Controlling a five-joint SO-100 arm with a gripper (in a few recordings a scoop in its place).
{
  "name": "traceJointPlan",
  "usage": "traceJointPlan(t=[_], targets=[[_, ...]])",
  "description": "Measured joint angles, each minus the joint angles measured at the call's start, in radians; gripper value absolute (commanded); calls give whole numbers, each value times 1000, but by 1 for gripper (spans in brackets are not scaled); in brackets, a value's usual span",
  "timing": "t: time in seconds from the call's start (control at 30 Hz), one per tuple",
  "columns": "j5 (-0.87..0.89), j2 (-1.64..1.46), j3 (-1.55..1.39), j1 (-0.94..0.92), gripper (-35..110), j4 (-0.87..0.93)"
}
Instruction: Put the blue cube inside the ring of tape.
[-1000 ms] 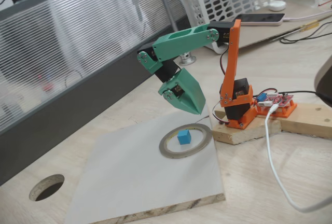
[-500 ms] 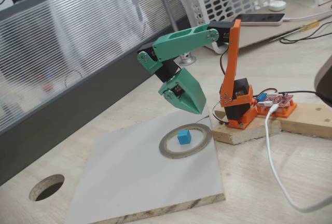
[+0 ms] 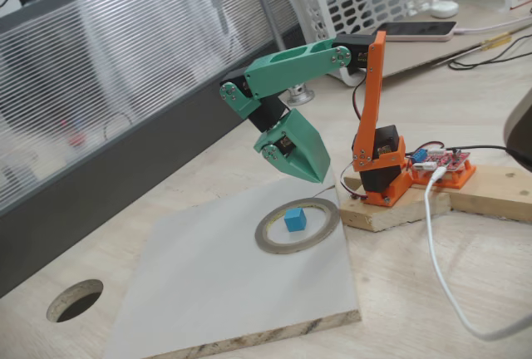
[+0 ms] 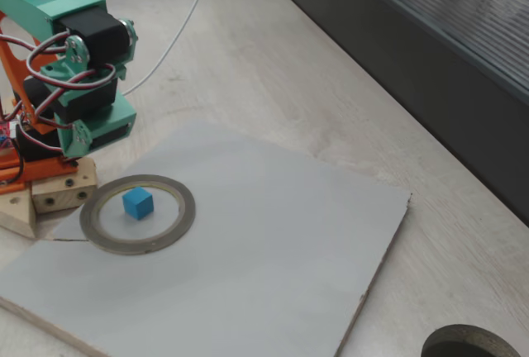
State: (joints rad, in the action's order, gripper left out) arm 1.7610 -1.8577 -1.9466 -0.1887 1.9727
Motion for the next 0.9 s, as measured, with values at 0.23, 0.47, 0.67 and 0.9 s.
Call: traceJointPlan(t=[0.23, 0.47, 0.67, 0.9], targets=[[0, 0, -20, 0, -1, 0], [0, 0, -74, 0, -1, 0], [0, 0, -74, 0, -1, 0], [0, 0, -75, 0, -1, 0]])
